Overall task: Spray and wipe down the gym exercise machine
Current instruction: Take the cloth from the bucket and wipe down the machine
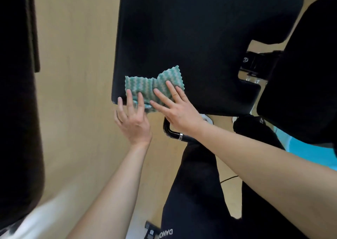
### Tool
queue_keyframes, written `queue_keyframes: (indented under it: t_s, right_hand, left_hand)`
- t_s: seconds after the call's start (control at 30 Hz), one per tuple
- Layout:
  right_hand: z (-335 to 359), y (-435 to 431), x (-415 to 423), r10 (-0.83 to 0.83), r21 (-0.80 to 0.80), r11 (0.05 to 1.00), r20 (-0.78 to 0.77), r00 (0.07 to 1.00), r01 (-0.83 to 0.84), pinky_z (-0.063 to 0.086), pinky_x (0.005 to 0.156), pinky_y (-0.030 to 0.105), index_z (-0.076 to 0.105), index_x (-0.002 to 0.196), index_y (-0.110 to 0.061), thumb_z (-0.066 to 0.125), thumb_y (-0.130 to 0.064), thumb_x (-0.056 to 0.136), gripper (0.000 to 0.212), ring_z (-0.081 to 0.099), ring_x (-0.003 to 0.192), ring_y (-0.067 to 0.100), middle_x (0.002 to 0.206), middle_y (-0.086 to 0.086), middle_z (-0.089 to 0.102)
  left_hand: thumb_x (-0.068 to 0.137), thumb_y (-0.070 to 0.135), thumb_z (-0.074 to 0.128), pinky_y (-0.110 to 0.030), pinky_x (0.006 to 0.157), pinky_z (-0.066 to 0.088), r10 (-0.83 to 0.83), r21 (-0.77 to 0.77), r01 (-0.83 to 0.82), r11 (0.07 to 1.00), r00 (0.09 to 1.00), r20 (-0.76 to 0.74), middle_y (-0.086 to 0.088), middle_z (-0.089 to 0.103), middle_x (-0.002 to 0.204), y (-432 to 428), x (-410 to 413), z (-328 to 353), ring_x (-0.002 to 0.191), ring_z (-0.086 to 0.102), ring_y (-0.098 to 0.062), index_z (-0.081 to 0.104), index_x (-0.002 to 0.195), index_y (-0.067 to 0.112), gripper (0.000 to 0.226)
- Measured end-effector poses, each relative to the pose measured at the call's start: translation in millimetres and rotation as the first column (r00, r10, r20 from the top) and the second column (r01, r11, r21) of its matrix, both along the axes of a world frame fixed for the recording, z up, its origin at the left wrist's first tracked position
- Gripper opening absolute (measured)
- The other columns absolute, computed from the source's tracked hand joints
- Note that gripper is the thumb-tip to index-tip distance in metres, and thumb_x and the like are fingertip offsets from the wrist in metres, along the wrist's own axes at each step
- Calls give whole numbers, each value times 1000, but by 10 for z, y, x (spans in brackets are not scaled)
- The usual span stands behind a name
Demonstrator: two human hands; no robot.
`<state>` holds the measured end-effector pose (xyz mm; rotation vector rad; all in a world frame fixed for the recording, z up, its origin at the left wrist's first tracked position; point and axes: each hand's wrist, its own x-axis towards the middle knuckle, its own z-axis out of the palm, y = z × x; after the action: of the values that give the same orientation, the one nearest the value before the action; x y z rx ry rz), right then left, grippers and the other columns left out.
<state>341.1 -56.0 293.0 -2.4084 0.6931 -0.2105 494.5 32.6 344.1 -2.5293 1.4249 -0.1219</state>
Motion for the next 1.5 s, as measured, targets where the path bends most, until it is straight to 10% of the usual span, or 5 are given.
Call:
queue_keyframes:
  t_s: [0.4,0.57,0.73,1.0,1.5]
  right_hand:
    - [348,-740,987,389,-98,917,13,921,-386,13,128,51,30,161,-31,56,-31,101,65,8,158,36,172,13,11]
    - [289,-839,605,30,-93,996,142,989,-17,32,118,55,55,143,-15,63,-22,91,53,42,143,40,157,18,44]
    - [171,-1010,170,-351,-28,936,-154,924,351,20,121,60,37,155,-16,65,-50,88,80,24,152,41,166,17,27]
    - [69,-1110,-56,-273,10,959,-219,937,282,13,124,62,19,163,-24,66,-62,87,97,9,158,36,172,8,10]
    - [-26,-1961,-747,-418,98,875,-342,842,474,13,125,60,21,161,-33,76,-61,80,102,0,158,32,172,8,3]
  left_hand:
    - [95,22,67,-46,122,24,733,-74,-810,581,561,-384,-17,45,155,-19,287,306,144,40,-37,49,149,8,59]
    - [99,39,66,-29,121,16,403,-132,-559,818,722,-563,-8,27,168,-277,3,367,155,21,-25,31,161,20,73]
    - [95,69,52,-55,124,15,612,55,-692,720,595,-521,-1,-9,173,-740,-85,48,158,-7,-39,1,164,39,91]
    - [103,68,18,-49,106,40,677,-28,-731,682,645,-354,-5,67,130,-1526,539,-7,122,59,-34,59,136,24,69]
    - [109,52,14,-45,104,30,507,-185,-563,806,817,-275,5,52,150,-3745,359,-176,130,50,-24,49,147,28,57]
